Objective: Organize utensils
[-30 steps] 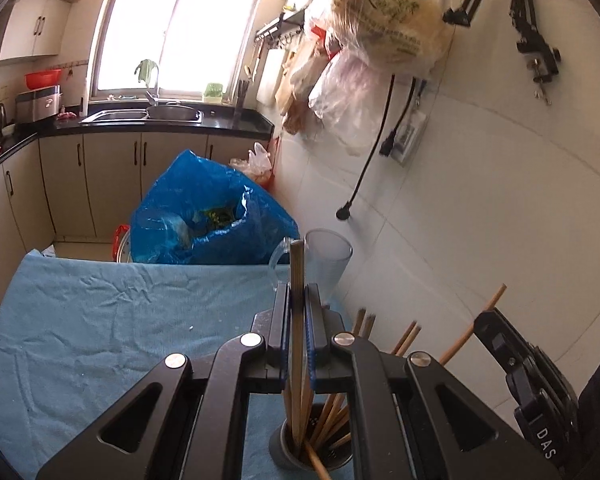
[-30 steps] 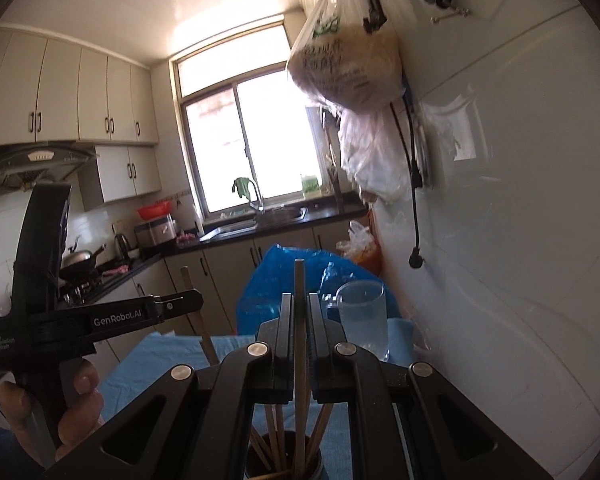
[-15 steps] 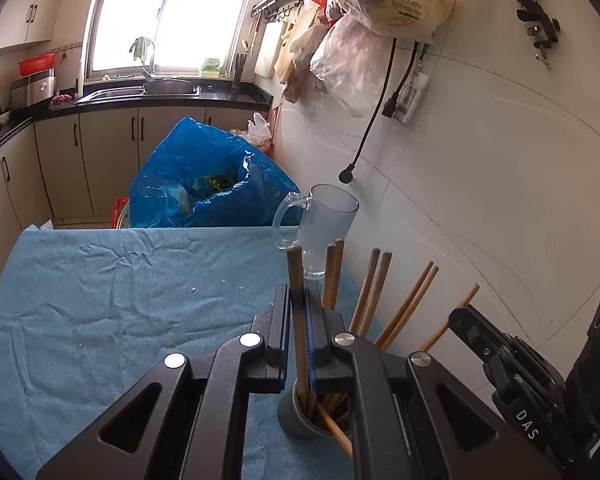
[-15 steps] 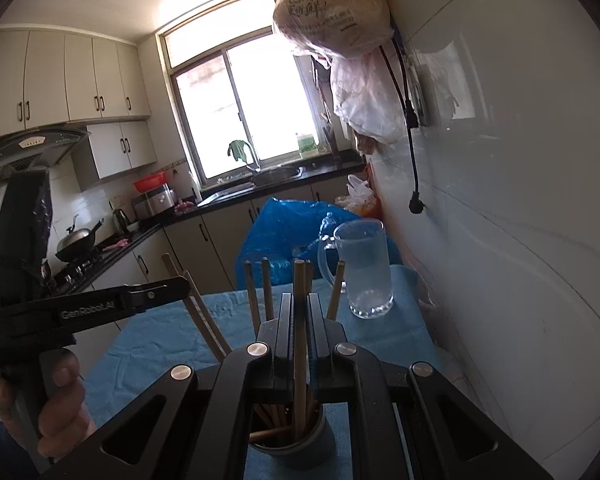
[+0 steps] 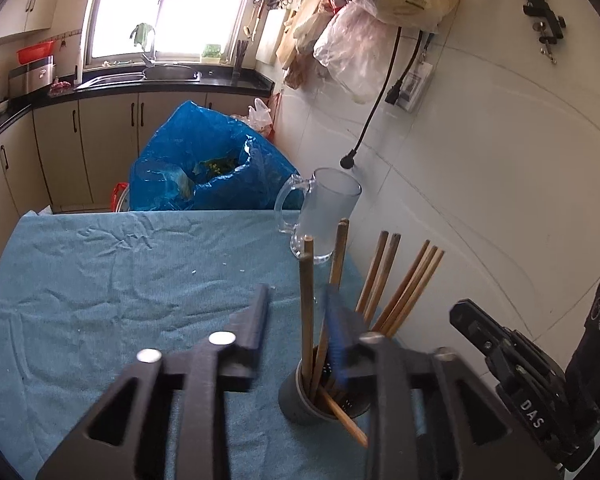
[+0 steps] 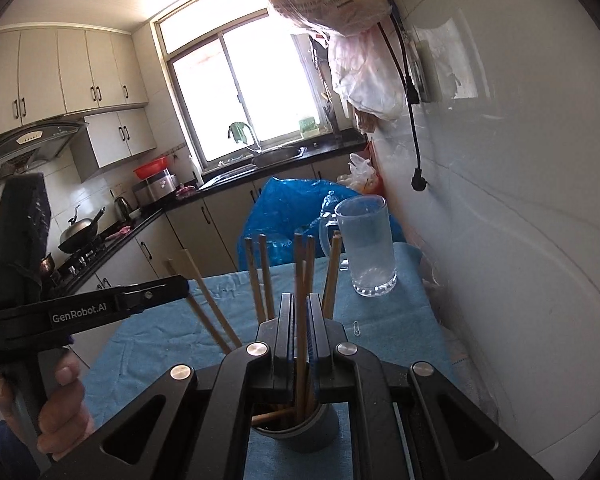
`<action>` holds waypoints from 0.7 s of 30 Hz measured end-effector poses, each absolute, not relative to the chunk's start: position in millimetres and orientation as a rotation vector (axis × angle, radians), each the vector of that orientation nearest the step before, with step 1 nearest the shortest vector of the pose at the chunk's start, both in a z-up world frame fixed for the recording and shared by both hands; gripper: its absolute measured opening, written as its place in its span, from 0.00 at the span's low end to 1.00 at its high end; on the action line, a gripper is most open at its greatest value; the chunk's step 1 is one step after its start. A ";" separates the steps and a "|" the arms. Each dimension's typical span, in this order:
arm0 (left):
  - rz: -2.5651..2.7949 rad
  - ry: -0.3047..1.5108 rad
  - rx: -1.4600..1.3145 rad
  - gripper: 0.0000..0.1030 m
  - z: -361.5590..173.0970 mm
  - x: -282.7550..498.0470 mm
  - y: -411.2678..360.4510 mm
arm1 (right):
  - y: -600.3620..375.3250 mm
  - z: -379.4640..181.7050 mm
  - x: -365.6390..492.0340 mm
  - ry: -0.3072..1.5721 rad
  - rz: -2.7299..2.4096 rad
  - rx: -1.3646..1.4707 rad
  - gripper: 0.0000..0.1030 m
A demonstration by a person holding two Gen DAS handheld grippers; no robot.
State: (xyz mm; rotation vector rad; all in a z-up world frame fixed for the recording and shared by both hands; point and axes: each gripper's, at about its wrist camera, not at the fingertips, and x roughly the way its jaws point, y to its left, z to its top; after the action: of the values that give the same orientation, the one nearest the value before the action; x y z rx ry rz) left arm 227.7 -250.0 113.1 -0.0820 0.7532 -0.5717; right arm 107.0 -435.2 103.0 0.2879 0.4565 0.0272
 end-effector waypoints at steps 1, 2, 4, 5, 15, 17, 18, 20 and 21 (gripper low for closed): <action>-0.572 0.749 -0.084 0.32 114.7 227.0 -249.3 | -434.9 105.7 104.4 0.447 0.026 0.284 0.07; -0.574 0.745 -0.086 0.32 117.3 225.7 -248.1 | -435.2 107.5 103.6 0.441 0.022 0.279 0.07; -0.577 0.737 -0.092 0.32 121.9 222.8 -245.6 | -434.1 113.7 97.9 0.427 0.021 0.273 0.07; -0.575 0.730 -0.093 0.32 124.6 220.4 -243.8 | -434.1 117.0 95.0 0.419 0.020 0.271 0.07; -0.516 0.675 -0.113 0.49 137.6 181.3 -200.7 | -429.1 136.2 51.5 0.389 -0.036 0.280 0.46; -0.498 0.669 -0.118 0.52 136.2 169.1 -187.1 | -426.3 134.9 41.6 0.397 -0.057 0.276 0.49; -0.489 0.665 -0.117 0.55 135.3 164.1 -181.6 | -423.9 133.2 35.1 0.399 -0.068 0.274 0.52; -0.462 0.658 -0.103 0.61 131.2 149.0 -169.8 | -416.6 129.6 23.4 0.408 -0.070 0.266 0.56; -0.450 0.656 -0.093 0.64 128.1 140.9 -164.2 | -411.4 125.7 16.5 0.419 -0.079 0.253 0.57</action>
State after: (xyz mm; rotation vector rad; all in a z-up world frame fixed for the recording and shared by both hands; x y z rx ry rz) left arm 140.9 -164.2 128.1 -0.0928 0.6565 -0.4505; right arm 16.5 -411.4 125.7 0.2525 0.4186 -0.0788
